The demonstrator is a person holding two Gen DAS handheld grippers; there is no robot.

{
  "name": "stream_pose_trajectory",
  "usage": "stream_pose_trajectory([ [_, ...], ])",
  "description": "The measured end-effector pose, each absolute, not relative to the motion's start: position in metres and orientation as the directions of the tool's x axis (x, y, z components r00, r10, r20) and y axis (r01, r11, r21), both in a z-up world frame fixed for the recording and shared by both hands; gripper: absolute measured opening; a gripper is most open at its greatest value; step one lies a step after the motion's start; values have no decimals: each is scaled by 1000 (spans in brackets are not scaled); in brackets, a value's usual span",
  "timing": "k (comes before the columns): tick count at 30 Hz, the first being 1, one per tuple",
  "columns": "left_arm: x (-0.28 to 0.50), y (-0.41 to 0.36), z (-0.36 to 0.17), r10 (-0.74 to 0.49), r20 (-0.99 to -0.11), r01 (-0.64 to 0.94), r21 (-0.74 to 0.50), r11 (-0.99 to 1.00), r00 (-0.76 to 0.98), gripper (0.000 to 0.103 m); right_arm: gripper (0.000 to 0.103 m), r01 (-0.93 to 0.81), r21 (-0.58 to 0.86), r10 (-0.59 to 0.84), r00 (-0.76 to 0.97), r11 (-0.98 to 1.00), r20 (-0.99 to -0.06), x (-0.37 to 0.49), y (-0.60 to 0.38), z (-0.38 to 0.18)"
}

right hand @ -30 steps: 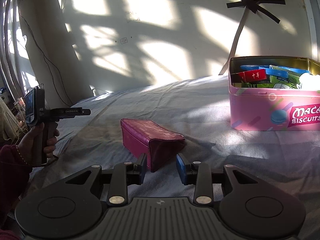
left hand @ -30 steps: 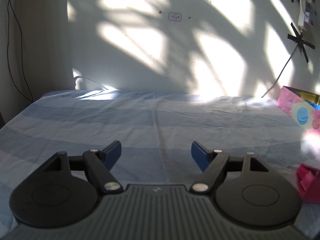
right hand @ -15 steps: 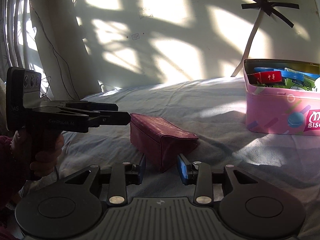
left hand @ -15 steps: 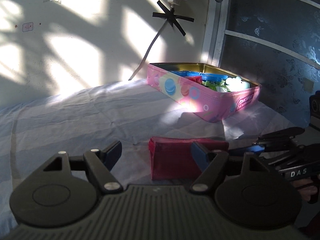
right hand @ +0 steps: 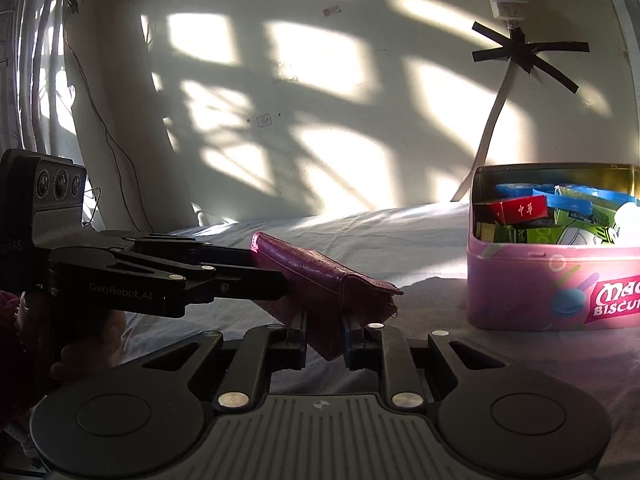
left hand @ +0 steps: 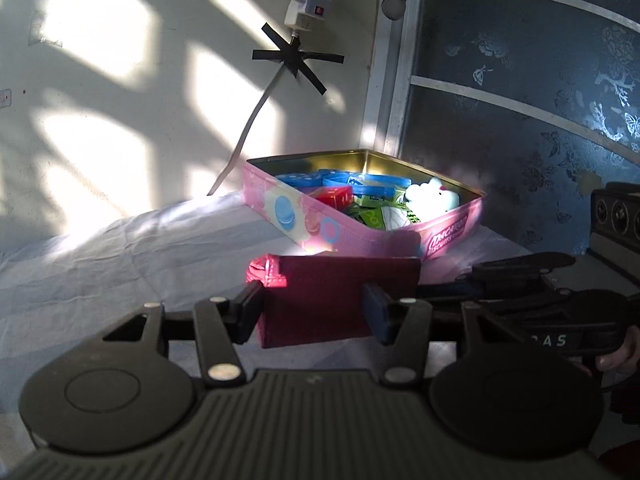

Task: Organize objects
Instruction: 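Lift the purse with the right gripper and carry it over the tin, then lower the purse into the tin and open the right gripper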

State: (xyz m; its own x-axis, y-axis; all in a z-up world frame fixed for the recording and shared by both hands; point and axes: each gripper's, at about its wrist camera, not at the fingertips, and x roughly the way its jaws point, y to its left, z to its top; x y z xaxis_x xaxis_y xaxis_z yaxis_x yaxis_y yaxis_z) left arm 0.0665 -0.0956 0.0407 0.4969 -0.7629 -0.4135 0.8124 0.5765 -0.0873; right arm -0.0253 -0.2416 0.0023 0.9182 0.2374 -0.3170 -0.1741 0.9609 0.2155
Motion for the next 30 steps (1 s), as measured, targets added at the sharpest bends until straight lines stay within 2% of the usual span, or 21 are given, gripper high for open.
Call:
stream_pose_trajectory([
  [5,68,-145,71,-793,-348,841,-21,540,500,56,21,-75,109,98,971,991,-220,-30,-270,25],
  [10,77,-208,78,-811,-341,864,5,504,475,57,21,49,43,-40,981,998,-191,-24,-316,28],
  [16,88,-277,67,-798,-352,859,36,510,489,58,22,157,20,-150,966,987,-213,-5,-368,19],
  [24,118,-334,60,-739,-413,818,26,574,532,57,21,232,27,-217,942,972,-255,33,-414,13],
  [27,122,-349,57,-672,-446,770,64,635,591,64,24,312,9,-292,899,950,-326,56,-426,9],
  [28,121,-352,57,-642,-454,748,87,658,618,65,28,329,24,-301,888,944,-348,59,-431,8],
  [30,117,-351,59,-602,-456,711,104,696,656,70,30,353,74,-306,884,933,-352,56,-435,6],
])
